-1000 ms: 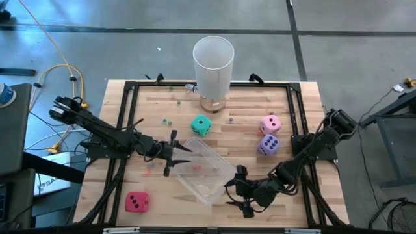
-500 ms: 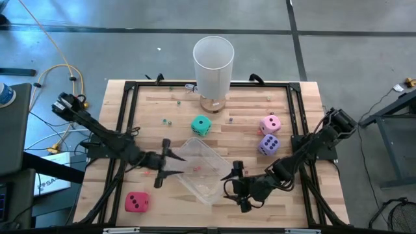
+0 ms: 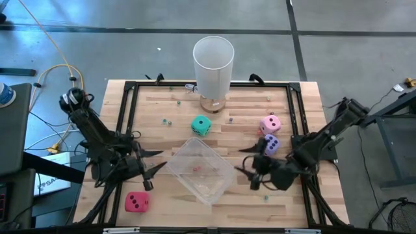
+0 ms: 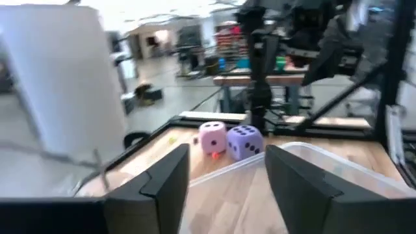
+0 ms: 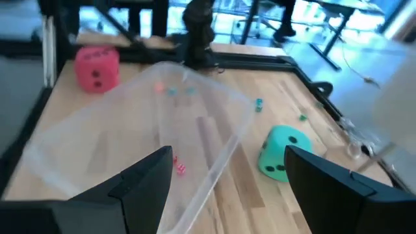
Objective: Pick & Place Dice
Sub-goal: Put the big pink dice into the transparent bin
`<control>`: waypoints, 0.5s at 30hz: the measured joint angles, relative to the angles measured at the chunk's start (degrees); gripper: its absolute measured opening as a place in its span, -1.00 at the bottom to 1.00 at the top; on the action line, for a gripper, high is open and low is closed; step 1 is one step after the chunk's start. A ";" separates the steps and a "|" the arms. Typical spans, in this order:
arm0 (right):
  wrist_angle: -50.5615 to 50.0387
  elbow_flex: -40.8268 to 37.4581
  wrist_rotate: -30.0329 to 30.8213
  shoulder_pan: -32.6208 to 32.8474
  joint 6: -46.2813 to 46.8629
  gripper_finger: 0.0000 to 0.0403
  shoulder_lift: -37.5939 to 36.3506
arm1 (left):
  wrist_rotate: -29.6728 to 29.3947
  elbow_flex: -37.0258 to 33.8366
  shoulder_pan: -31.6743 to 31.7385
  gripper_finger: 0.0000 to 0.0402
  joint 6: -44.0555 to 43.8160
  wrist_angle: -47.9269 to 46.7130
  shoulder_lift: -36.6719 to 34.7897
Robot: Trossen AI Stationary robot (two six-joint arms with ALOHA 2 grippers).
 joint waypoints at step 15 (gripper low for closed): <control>-26.25 0.09 -0.18 -4.29 16.30 0.42 -10.90 | -1.76 -0.02 -1.23 -0.04 -16.41 -0.23 2.61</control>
